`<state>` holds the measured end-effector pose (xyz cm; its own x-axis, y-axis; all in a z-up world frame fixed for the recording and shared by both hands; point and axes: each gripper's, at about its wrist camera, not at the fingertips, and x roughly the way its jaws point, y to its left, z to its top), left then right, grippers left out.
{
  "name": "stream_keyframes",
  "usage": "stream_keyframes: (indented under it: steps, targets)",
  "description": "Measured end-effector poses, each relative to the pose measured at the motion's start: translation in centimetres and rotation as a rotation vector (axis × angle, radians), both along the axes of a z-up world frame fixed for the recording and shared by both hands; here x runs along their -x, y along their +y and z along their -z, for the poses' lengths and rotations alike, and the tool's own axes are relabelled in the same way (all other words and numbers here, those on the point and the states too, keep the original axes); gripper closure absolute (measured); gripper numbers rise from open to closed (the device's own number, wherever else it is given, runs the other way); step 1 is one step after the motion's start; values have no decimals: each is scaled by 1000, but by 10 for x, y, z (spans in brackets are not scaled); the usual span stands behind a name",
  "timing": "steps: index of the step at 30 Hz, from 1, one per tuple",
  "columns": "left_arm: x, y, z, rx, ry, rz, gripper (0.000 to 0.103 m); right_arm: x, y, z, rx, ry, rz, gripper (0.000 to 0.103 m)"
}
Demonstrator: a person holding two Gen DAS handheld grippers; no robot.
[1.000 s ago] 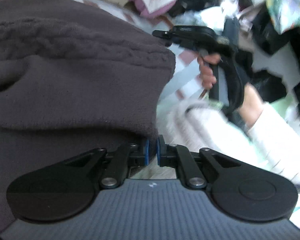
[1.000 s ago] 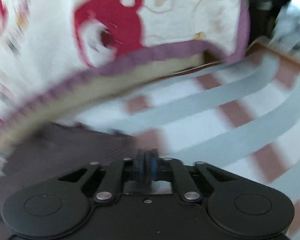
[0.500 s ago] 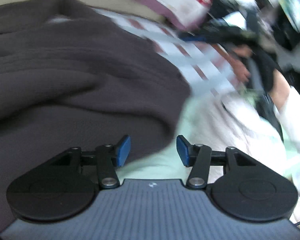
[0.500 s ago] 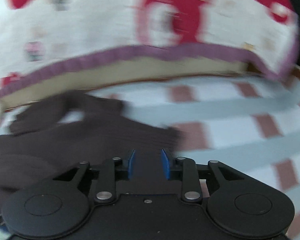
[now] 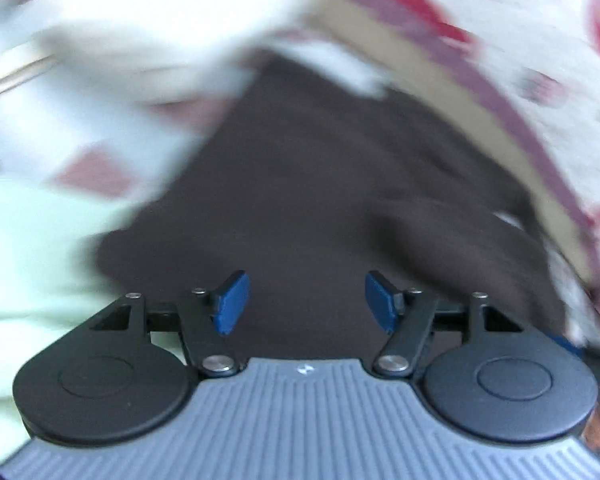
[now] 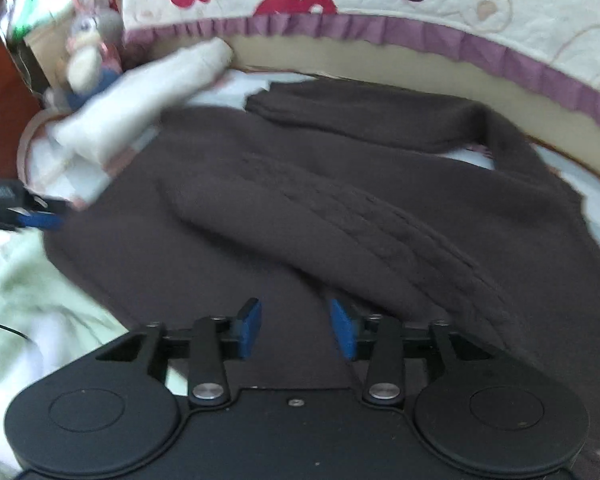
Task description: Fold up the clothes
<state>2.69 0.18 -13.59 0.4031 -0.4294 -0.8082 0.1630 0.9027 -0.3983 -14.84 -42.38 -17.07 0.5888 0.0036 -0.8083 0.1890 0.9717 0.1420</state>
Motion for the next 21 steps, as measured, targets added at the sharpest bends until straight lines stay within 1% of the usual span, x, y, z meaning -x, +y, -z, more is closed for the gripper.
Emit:
stream_keyframes:
  steps: [2,4,5,7,8,9,10,11,13,15,18,19,20,21]
  targets:
    - [-2,28,9,-26,25,-111,39,13,3,5,65,50,58,48]
    - [0,41,21,31,65,-168,37,25,4,6,92,101,89,48]
    - [-1,46,28,95,99,-187,35,30,5,5,89,104,104,48]
    - [0,46,47,253,163,-243,30,38,7,2,67,100,135,43]
    - [1,46,57,324,189,-271,30,38,9,1,48,99,136,40]
    - [1,39,60,325,175,-288,26,35,12,1,27,86,109,40]
    - [0,31,61,291,148,-273,23,32,15,2,6,74,81,40]
    - [-1,24,61,254,120,-255,22,30,19,2,-13,61,46,40]
    - [0,4,57,144,43,-191,24,22,38,3,-16,31,-83,40]
    - [1,-12,54,70,-7,-153,25,13,54,5,27,34,-184,40]
    - [-6,-8,48,29,-10,-139,26,3,78,8,109,39,-332,39]
    - [-9,-6,46,15,-11,-134,30,0,83,10,135,33,-372,39]
    - [-11,-5,44,1,-14,-129,37,-3,86,12,158,25,-392,39]
    - [-9,-6,42,-19,-36,-119,60,-6,88,15,181,22,-410,39]
